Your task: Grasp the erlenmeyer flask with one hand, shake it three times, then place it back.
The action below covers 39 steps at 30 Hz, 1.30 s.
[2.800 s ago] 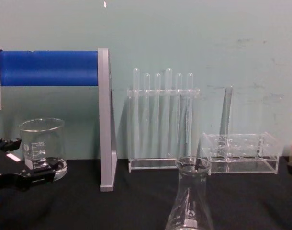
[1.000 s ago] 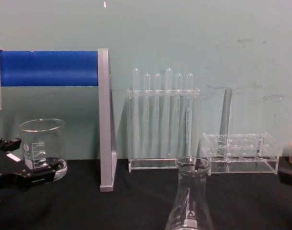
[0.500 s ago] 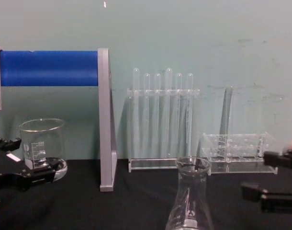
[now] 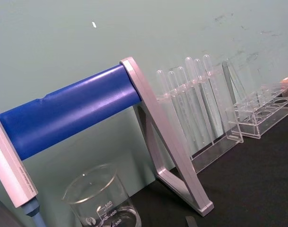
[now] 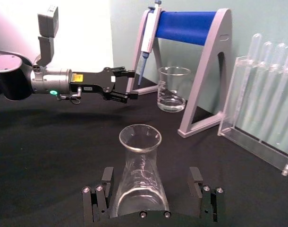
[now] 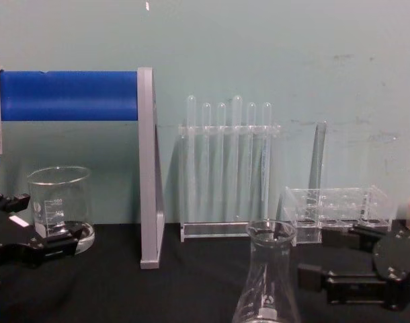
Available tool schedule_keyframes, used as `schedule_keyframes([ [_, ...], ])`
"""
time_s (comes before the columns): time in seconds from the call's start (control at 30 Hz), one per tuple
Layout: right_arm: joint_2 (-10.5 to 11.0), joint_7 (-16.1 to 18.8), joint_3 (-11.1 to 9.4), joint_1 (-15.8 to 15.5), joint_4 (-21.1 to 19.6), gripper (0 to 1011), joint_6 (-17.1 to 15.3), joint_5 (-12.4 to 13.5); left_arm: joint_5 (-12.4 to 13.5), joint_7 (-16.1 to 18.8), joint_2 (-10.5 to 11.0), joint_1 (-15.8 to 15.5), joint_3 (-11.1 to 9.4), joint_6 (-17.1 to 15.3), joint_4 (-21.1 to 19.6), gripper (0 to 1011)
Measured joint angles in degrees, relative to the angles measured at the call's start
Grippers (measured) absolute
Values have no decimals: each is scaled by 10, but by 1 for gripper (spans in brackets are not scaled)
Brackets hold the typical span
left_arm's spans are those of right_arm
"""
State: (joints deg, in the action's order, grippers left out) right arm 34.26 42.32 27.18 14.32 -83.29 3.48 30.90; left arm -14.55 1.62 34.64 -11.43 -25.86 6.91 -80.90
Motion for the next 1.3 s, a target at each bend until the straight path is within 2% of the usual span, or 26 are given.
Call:
schedule_keyframes([
  [0.27, -17, 29, 24, 37, 40, 1004, -7, 11, 0, 0, 0, 0, 0, 0, 0, 1001],
  [0.57, -34, 49, 47, 69, 75, 1004, 0, 15, 0, 0, 0, 0, 0, 0, 0, 1001],
  [0.87, -47, 60, 63, 91, 98, 1004, 5, 16, 0, 0, 0, 0, 0, 0, 0, 1001],
  [1.3, -52, 57, 77, 102, 106, 1004, 4, 14, 0, 0, 0, 0, 0, 0, 0, 1001],
])
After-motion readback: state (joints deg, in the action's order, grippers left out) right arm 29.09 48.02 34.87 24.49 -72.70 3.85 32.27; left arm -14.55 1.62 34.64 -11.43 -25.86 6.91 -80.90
